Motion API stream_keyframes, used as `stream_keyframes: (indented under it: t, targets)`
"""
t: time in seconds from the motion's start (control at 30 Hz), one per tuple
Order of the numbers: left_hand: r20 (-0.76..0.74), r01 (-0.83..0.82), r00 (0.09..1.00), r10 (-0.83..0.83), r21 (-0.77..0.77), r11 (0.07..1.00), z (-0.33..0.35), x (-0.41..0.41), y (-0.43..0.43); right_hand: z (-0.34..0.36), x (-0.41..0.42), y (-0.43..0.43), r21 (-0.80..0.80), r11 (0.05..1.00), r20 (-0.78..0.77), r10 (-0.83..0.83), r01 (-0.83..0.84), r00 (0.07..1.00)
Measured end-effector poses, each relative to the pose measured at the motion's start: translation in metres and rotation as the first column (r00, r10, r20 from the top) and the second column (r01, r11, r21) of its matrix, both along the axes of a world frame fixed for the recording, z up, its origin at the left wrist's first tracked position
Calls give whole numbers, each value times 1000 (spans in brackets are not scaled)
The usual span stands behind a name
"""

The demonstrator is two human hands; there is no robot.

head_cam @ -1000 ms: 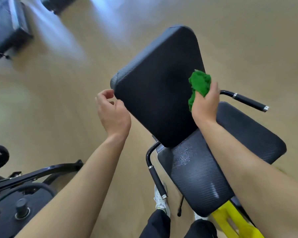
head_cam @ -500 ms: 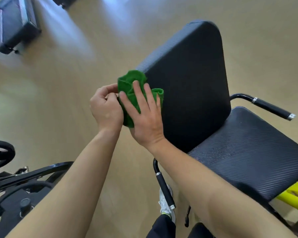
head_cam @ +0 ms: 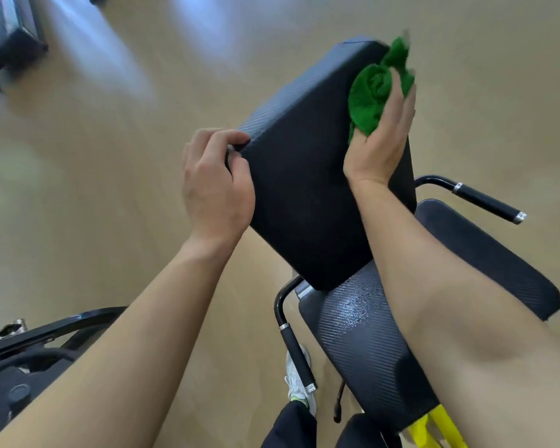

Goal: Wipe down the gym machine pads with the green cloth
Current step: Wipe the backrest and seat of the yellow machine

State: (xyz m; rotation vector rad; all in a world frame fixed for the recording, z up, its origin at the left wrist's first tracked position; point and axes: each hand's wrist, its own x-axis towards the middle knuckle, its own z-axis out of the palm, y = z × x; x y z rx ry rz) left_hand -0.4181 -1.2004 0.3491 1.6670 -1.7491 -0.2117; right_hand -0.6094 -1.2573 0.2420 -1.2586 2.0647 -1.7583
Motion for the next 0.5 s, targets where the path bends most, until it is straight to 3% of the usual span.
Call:
stream_keyframes:
  t: [0.1,0.17,0.23,0.37,0.43,0.5]
  targets:
    - [-7,2,1000,-3,-24,1000,-4,3,6,-22,41,44,101,995,62,8,-14,998]
    - [15,18,1000,-18,-28,999,-7,4,14,-37,82,82,144,979,-85,160,-147,984]
    - [57,44,997,-43,-21,999,-9,4,22,-44,120,112,197,938,-253,331,-286,909]
    - [99,43,994,-40,-27,999,-8,4,26,-31,125,104,176,920,-392,392,-351,832]
    - [302,33,953,-2,-95,995,-10,-1,26,-14,95,77,110,931,-423,362,-349,831]
    - [550,79,834,30,-174,982,-16,-11,22,7,56,39,21,963,-323,261,-269,910]
